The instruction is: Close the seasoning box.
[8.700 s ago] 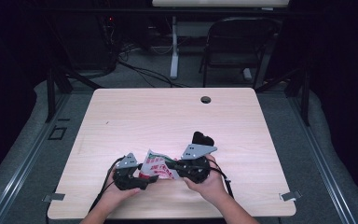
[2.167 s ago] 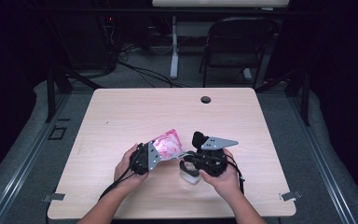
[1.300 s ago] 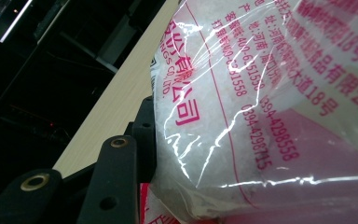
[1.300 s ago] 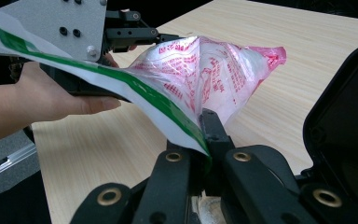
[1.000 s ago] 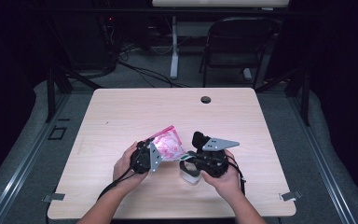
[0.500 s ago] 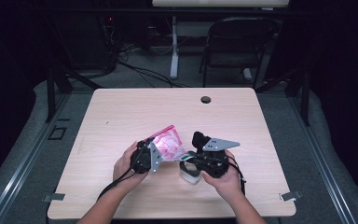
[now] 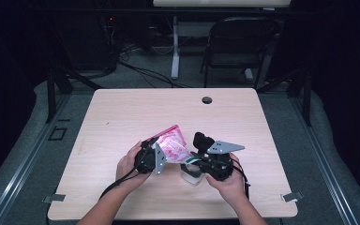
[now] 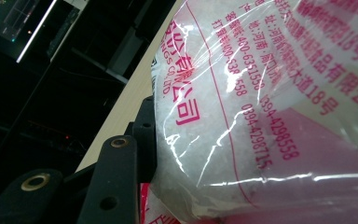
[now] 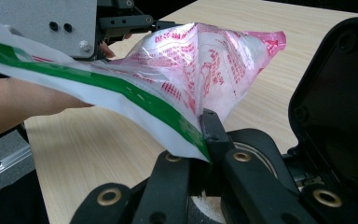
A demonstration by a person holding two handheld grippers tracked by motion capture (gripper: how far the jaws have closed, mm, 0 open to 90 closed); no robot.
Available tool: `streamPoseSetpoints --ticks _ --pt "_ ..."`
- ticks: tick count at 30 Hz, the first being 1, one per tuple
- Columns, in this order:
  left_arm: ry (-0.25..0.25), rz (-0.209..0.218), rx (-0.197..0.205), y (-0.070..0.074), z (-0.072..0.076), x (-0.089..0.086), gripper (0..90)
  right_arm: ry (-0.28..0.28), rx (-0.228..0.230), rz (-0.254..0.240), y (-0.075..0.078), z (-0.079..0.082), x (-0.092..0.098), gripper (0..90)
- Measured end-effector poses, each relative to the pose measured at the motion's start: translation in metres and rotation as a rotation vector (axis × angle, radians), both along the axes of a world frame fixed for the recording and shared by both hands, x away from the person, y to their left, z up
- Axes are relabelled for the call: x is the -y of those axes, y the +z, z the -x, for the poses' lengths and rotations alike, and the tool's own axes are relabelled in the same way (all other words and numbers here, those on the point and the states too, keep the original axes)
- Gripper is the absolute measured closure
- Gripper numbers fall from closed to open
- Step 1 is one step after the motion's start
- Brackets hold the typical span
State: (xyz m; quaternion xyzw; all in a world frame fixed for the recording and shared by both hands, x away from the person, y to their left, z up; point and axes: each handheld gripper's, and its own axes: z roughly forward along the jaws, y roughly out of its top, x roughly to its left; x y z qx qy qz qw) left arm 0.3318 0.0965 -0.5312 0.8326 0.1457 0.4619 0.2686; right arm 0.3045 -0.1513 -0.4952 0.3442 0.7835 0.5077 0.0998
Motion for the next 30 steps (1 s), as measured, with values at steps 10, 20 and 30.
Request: streamPoseSetpoints --ticks 10,20,30 --pt "-0.002 -0.034 0.069 -0.0008 0.0016 0.0022 61.3 -0.007 -0.005 0.005 -0.0029 0.0010 0.0006 90.0" --pt "-0.013 -0.067 0.088 -0.0001 0.0017 0.0012 61.4 -0.003 -0.007 0.018 -0.0043 0.0024 -0.0002 90.0" --pt "-0.018 -0.106 0.122 0.0010 0.0029 0.0025 61.5 -0.005 -0.009 0.029 -0.0064 0.0031 -0.0001 89.9"
